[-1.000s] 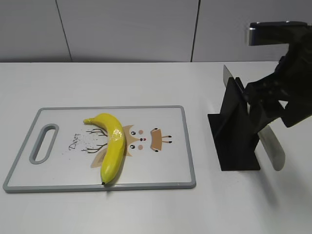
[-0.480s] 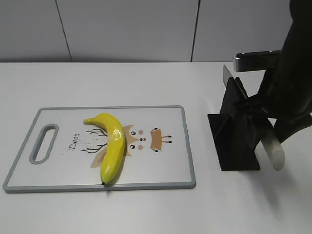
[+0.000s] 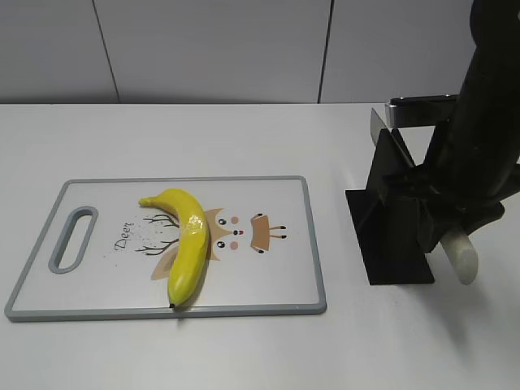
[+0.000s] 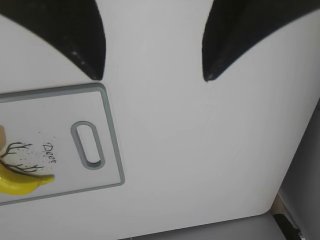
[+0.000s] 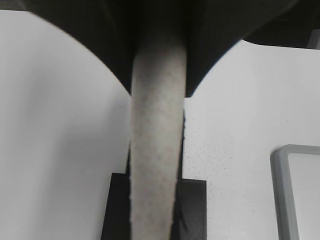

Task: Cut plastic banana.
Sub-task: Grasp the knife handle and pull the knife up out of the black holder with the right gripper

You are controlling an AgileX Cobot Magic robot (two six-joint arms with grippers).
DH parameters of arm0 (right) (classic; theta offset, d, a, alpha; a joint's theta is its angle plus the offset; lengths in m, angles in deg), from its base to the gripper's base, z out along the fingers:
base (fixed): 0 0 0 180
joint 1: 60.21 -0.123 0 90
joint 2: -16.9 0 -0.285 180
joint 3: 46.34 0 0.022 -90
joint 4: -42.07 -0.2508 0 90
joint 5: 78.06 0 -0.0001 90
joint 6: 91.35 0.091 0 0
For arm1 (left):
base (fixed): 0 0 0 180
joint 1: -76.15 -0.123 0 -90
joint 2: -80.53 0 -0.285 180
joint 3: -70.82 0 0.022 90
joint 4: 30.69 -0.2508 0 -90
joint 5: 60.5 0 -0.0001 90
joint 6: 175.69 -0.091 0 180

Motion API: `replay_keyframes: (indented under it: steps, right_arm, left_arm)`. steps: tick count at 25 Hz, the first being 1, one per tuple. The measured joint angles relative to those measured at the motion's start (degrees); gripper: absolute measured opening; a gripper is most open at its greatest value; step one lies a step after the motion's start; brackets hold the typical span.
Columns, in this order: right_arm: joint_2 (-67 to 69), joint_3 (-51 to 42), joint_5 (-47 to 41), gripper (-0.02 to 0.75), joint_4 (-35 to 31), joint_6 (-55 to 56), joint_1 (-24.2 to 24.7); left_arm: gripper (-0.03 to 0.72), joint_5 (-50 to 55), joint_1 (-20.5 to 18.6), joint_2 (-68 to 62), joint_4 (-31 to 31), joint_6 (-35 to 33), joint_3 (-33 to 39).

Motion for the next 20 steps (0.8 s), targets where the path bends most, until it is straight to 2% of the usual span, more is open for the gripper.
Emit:
replay_keyframes:
  steps: [8,20]
  right_arm:
    - [-2.0,0.0,-0.3,0.163,0.2,0.1,0.0]
    - [-14.0,0.8,-1.1,0.162,1.1,-0.4,0.0]
  left_arm:
    - [0.563,0.0,0.0,0.0,-0.1,0.0,0.0]
    - [0.528,0.0,0.0,0.0,-0.1,0.0,0.0]
